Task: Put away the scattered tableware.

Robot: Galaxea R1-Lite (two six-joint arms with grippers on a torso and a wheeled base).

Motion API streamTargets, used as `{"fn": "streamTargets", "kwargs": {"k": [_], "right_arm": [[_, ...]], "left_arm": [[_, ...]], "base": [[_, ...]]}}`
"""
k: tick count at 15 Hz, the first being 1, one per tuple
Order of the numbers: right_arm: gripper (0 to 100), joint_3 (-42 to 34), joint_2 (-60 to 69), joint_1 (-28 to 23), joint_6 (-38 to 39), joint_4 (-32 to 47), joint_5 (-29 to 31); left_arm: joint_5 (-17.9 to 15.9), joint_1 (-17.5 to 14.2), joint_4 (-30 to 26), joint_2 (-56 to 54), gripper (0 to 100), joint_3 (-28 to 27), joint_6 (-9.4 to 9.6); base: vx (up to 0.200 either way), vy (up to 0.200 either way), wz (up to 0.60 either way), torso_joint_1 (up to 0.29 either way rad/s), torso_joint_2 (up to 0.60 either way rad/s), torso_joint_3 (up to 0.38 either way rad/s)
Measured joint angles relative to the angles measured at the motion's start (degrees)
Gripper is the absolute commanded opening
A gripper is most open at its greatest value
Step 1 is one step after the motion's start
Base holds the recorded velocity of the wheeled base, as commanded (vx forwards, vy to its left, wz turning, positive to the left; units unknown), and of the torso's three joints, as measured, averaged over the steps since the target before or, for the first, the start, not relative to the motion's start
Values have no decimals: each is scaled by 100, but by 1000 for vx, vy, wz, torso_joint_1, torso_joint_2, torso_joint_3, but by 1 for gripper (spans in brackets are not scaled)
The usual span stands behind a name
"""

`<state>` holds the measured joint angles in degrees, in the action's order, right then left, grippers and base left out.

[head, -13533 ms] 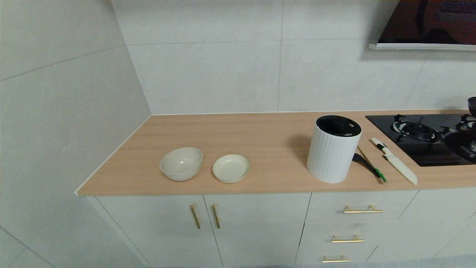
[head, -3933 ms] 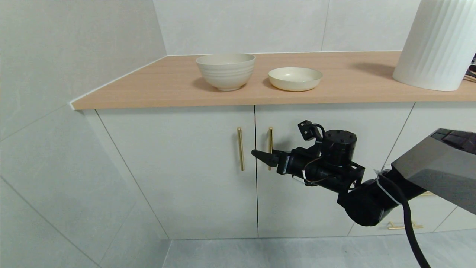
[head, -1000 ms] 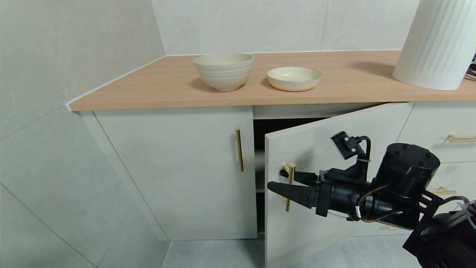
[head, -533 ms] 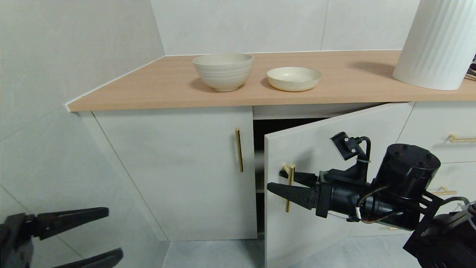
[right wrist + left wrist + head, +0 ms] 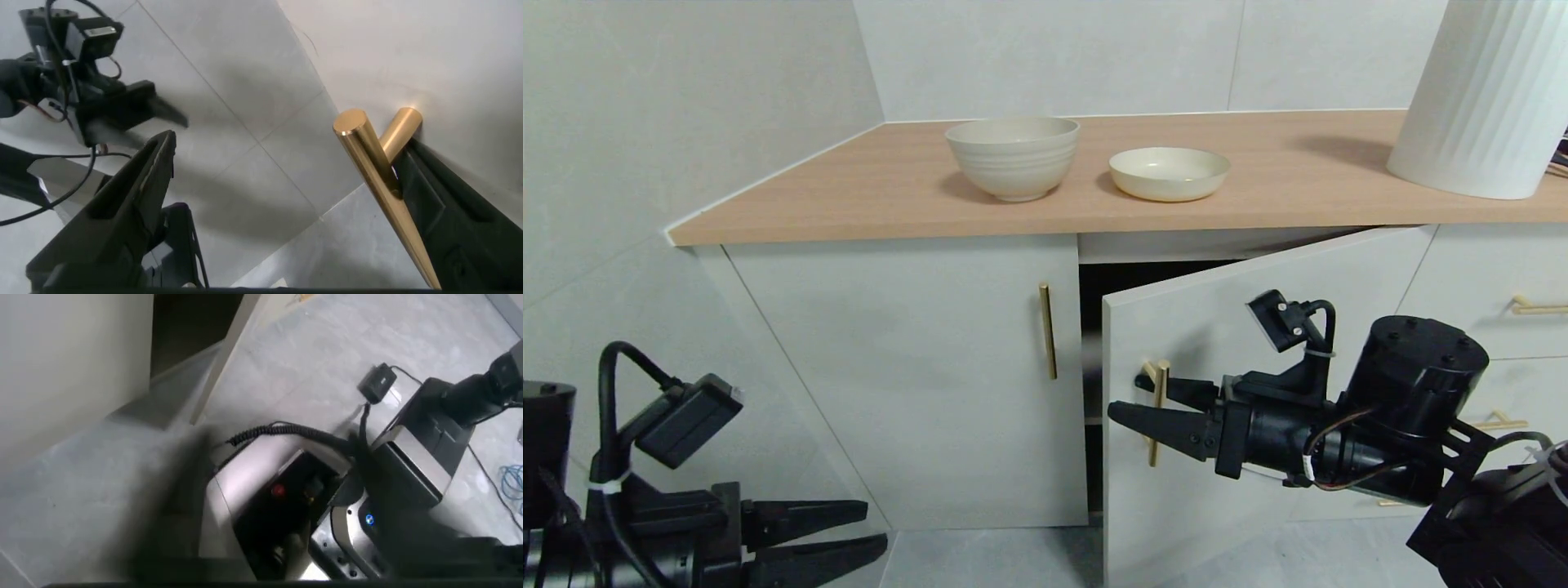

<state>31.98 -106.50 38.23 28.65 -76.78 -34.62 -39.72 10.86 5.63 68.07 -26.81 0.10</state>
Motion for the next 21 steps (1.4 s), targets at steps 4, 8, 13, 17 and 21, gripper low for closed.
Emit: {"fn": "streamTargets", "kwargs": {"k": [4, 8, 13, 17, 21], "right_arm": [[100, -6, -1, 0, 0, 0, -11], [100, -9, 2, 0, -5, 2, -2], [100, -32, 11, 0, -7, 0, 5], [100, -73, 16, 0, -18, -11, -5], [100, -84, 2, 0, -177, -2, -6]], "left_arm": [[-10, 169, 2, 293, 0, -408, -382], [-18, 677, 285, 778, 0, -1271, -1381], [4, 1234, 2130, 2377, 0, -2024, -1872], [400, 1515, 3822, 3366, 0, -1713, -1931], [887, 1876, 5102, 4085, 0, -1390, -1854]], "base": [[0, 0, 0, 0, 0, 0], [0, 0, 0, 0, 0, 0], [0, 0, 0, 0, 0, 0], [0, 0, 0, 0, 0, 0], [0, 0, 0, 0, 0, 0]]}}
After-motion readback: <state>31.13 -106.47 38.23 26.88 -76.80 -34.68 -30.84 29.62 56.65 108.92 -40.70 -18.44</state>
